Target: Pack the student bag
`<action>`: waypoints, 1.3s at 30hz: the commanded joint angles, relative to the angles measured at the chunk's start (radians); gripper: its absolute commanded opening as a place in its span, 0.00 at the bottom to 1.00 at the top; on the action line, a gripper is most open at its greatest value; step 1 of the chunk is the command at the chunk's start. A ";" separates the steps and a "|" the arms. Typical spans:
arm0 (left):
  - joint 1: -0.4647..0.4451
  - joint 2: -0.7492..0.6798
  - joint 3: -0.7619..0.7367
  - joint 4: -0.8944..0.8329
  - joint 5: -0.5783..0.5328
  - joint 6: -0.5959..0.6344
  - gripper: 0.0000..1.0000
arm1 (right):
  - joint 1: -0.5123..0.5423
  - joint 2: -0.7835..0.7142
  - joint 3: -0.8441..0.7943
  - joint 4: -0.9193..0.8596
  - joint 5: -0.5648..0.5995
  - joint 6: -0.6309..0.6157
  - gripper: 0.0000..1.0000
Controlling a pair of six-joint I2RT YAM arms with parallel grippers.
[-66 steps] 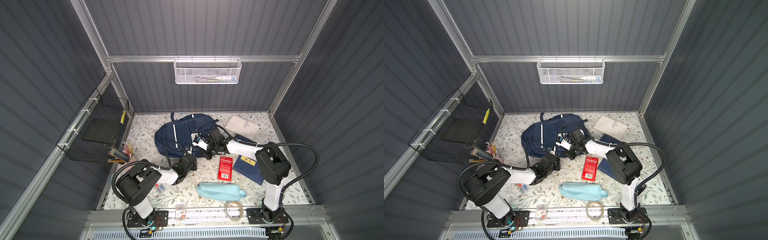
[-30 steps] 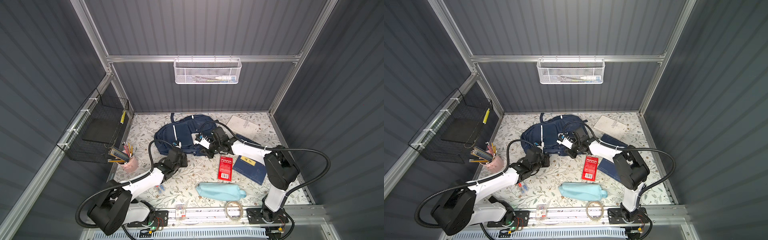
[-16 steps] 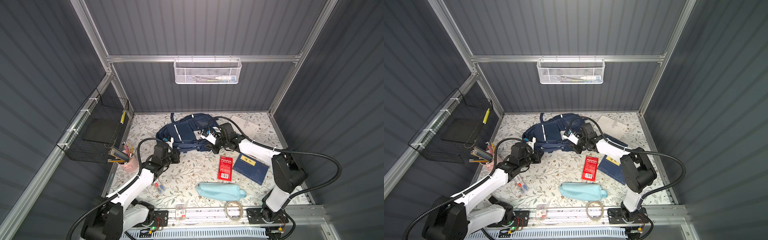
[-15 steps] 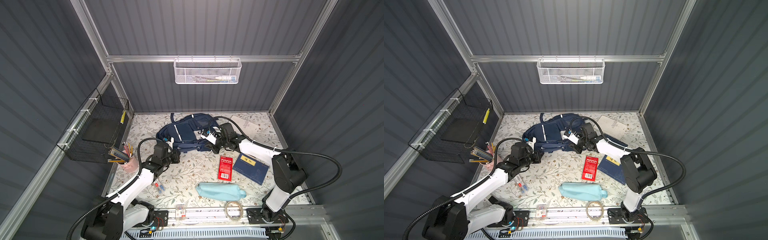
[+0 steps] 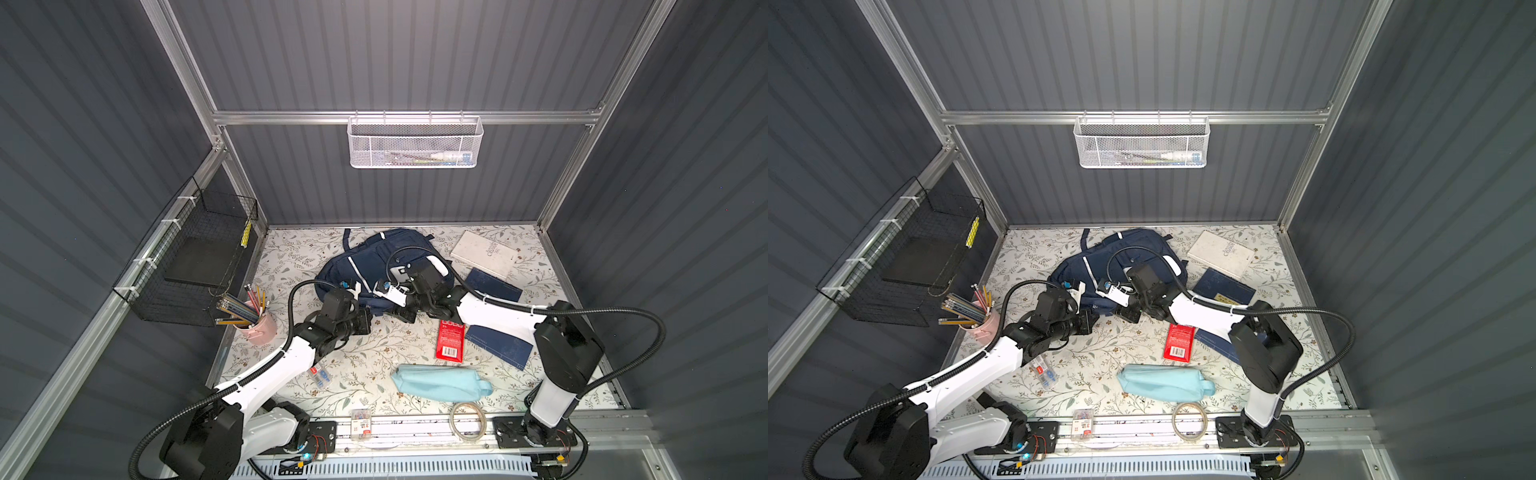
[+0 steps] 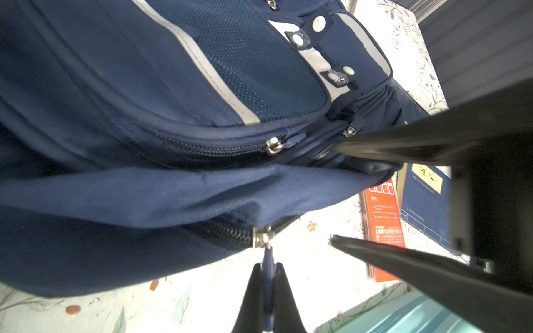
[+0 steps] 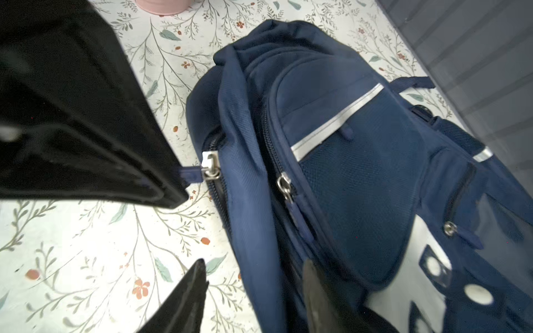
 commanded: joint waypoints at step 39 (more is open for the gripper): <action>0.306 -0.185 0.095 -0.205 0.053 0.007 0.00 | -0.146 -0.051 -0.072 -0.006 -0.035 -0.149 0.33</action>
